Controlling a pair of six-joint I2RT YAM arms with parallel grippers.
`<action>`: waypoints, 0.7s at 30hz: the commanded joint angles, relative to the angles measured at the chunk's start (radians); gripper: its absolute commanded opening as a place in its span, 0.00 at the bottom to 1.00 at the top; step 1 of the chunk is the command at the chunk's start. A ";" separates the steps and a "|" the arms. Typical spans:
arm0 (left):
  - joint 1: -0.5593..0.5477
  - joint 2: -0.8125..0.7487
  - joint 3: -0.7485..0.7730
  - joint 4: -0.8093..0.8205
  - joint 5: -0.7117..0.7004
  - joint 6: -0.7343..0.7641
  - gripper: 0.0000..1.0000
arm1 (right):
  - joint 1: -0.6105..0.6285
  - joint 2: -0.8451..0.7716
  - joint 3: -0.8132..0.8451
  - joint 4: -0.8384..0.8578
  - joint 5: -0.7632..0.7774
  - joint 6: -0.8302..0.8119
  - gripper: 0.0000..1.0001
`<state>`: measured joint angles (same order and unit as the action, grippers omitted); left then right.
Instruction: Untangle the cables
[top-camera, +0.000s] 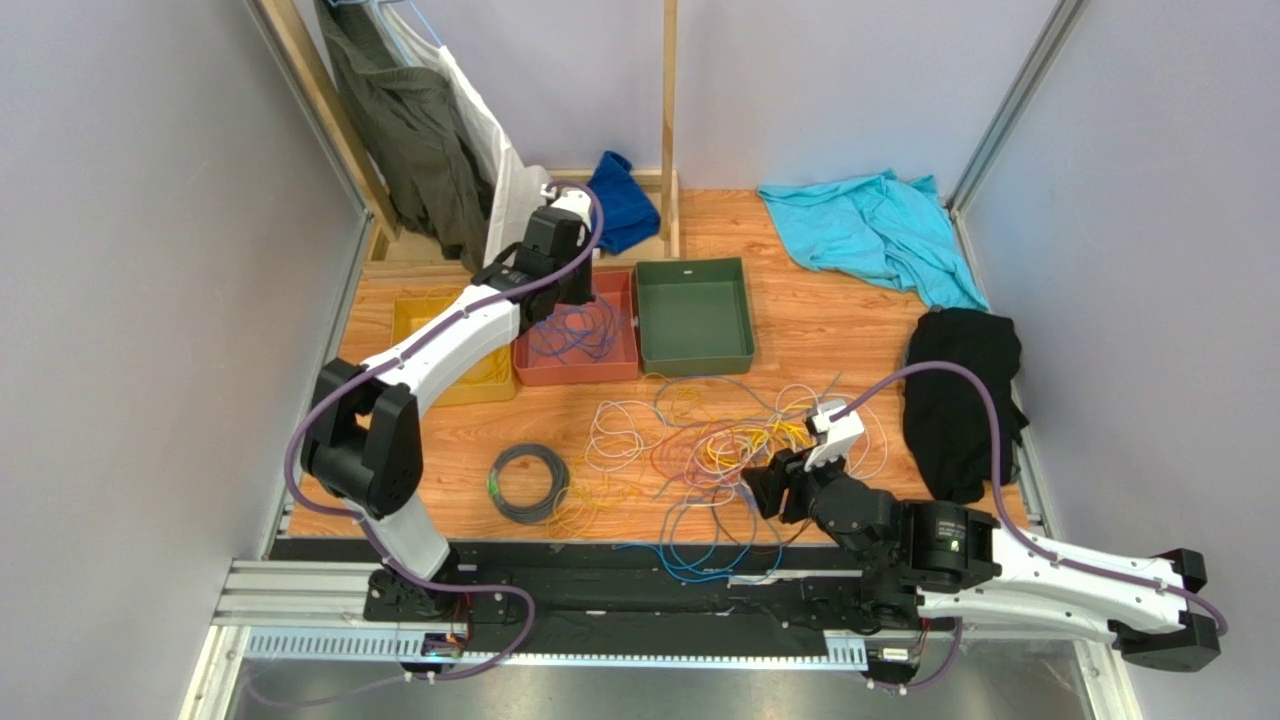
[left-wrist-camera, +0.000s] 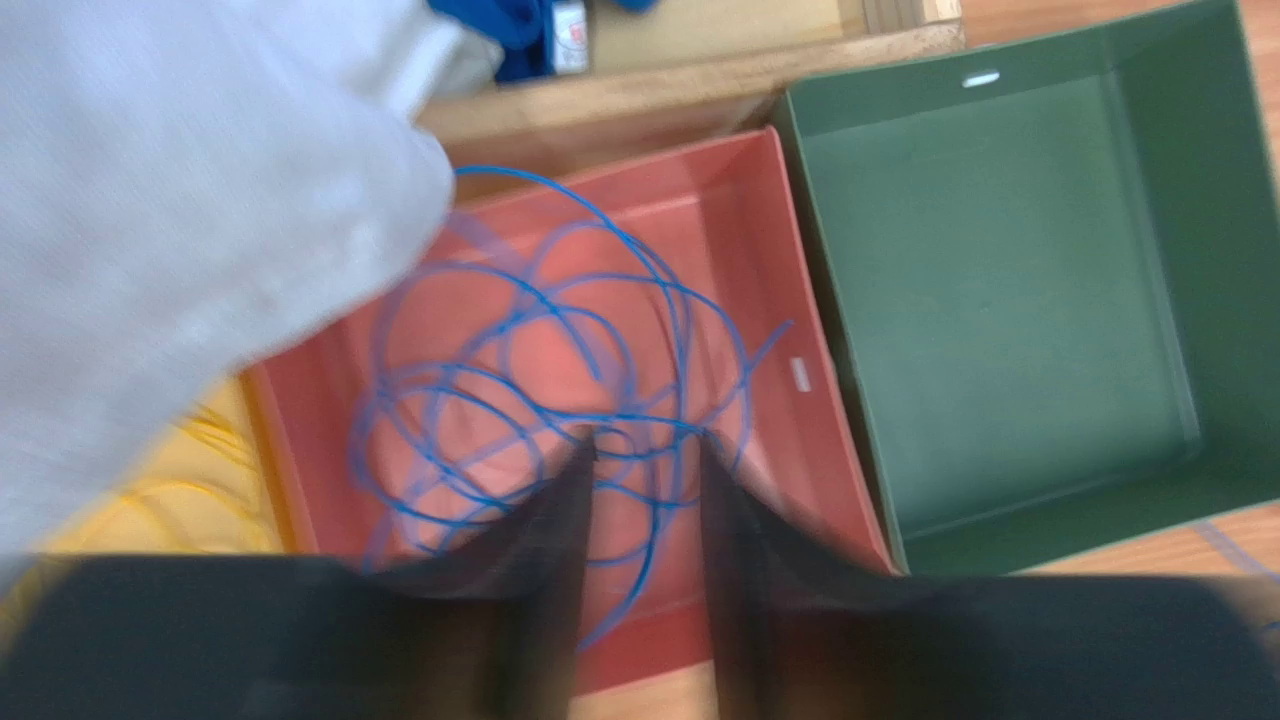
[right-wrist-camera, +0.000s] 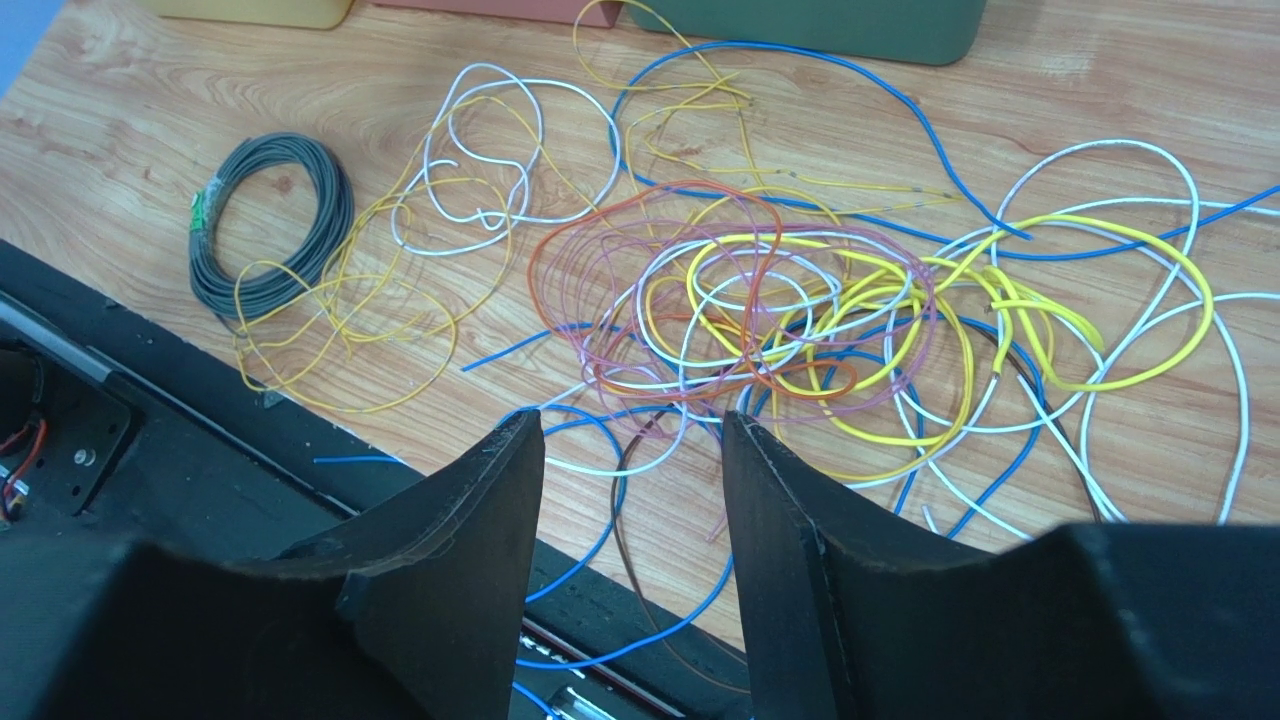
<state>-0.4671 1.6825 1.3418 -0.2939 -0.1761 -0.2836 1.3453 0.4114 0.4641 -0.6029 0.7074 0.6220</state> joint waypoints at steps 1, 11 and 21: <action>0.007 -0.021 -0.033 0.073 0.046 -0.069 0.59 | 0.003 0.006 0.005 0.057 0.026 -0.022 0.51; -0.070 -0.417 -0.274 0.090 0.018 -0.180 0.94 | 0.003 -0.019 -0.018 0.057 0.064 0.018 0.56; -0.663 -0.656 -0.608 0.134 -0.256 -0.434 0.86 | 0.000 0.236 -0.003 0.105 0.141 0.177 0.85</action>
<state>-1.0260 1.0714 0.8764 -0.1665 -0.3195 -0.5522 1.3449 0.5518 0.4236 -0.5377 0.7929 0.7109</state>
